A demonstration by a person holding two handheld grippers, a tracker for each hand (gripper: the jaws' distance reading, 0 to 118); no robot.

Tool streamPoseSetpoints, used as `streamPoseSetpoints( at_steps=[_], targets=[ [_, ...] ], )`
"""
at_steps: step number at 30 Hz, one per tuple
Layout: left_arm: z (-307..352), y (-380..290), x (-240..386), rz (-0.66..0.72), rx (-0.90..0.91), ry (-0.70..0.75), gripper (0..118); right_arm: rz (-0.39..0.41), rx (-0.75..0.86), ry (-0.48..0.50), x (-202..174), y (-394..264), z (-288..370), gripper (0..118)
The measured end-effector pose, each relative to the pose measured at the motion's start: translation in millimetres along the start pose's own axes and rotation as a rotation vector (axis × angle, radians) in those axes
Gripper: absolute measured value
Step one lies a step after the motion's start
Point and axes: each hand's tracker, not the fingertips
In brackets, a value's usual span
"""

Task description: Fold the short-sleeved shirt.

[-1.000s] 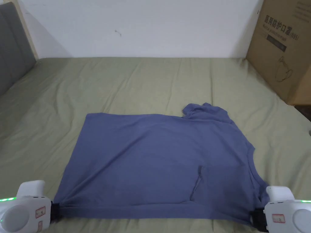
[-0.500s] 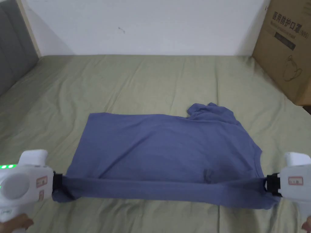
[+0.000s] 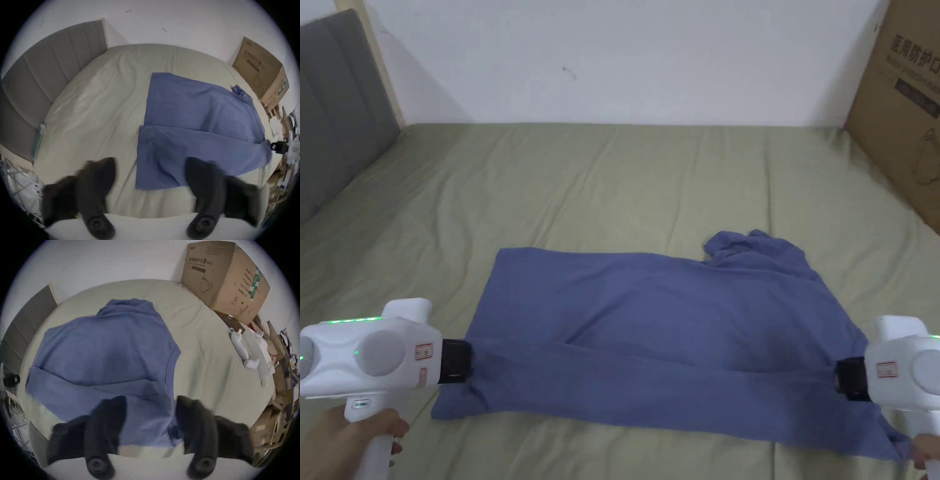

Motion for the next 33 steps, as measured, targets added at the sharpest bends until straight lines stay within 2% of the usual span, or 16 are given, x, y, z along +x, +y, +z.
streamPoseSetpoints(
  at_steps=[2, 7, 8, 11, 12, 14, 16, 18, 20, 25, 27, 28, 29, 30, 31, 33],
  targets=[
    [10.1, -12.4, -7.8, 0.043, -0.003, -0.004, 0, -0.073, 0.067, -0.010, 4.5, -11.6, 14.7, 0],
    [15.2, -24.8, -15.3, 0.050, 0.024, 0.002, 1, -0.207, 0.032, 0.068, 19.3, -28.9, 24.3, 0],
    [13.2, -25.1, -16.4, 0.055, 0.031, 0.001, 17, -0.231, 0.046, 0.079, 23.0, -30.3, 22.4, 0],
    [-11.2, -23.9, -15.7, 0.136, -0.074, -0.058, 116, -0.221, 0.045, 0.041, 21.9, -39.9, 21.4, 0],
    [-19.5, -28.3, -15.6, 0.152, -0.079, -0.093, 118, -0.221, 0.041, 0.044, 22.5, -42.5, 20.7, 0],
    [-36.1, -31.7, -12.2, 0.160, -0.094, -0.100, 92, -0.217, 0.033, 0.063, 21.9, -49.7, 21.2, 2],
    [-59.5, -40.0, -6.9, 0.135, -0.224, -0.033, 35, -0.200, 0.013, 0.051, 19.4, -54.4, 19.5, 20],
    [-60.5, -42.5, -6.7, 0.133, -0.201, -0.004, 27, -0.148, -0.010, 0.018, 16.5, -59.2, 16.9, 70],
    [-51.0, -31.9, -13.8, 0.150, -0.183, -0.048, 8, -0.136, -0.014, 0.013, 15.9, -60.4, 13.8, 88],
    [-40.0, -25.4, -12.2, 0.137, -0.153, -0.094, 8, -0.207, -0.041, 0.045, 28.4, -52.5, -24.2, 84],
    [-34.1, -24.7, -6.3, 0.125, -0.143, -0.086, 8, -0.226, -0.128, -0.085, 28.3, -59.8, -51.5, 51],
    [-31.8, -24.2, -6.4, 0.122, -0.139, -0.088, 8, -0.323, -0.106, -0.004, 34.0, -63.1, -56.7, 44],
    [-29.3, -23.9, -6.1, 0.119, -0.142, -0.091, 8, -0.322, -0.042, 0.004, 28.1, -62.6, -45.0, 38],
    [-36.4, -18.4, -11.9, 0.098, -0.130, -0.081, 8, -0.231, -0.045, -0.003, 20.2, -58.9, -37.5, 38],
    [-32.7, -17.0, -12.4, 0.078, -0.119, -0.080, 8, -0.193, -0.043, 0.045, 12.5, -54.5, -33.9, 12],
    [-25.3, -12.6, -14.6, 0.043, -0.098, -0.045, 8, -0.051, -0.057, -0.011, -4.0, -48.9, -32.7, 11]
  ],
)
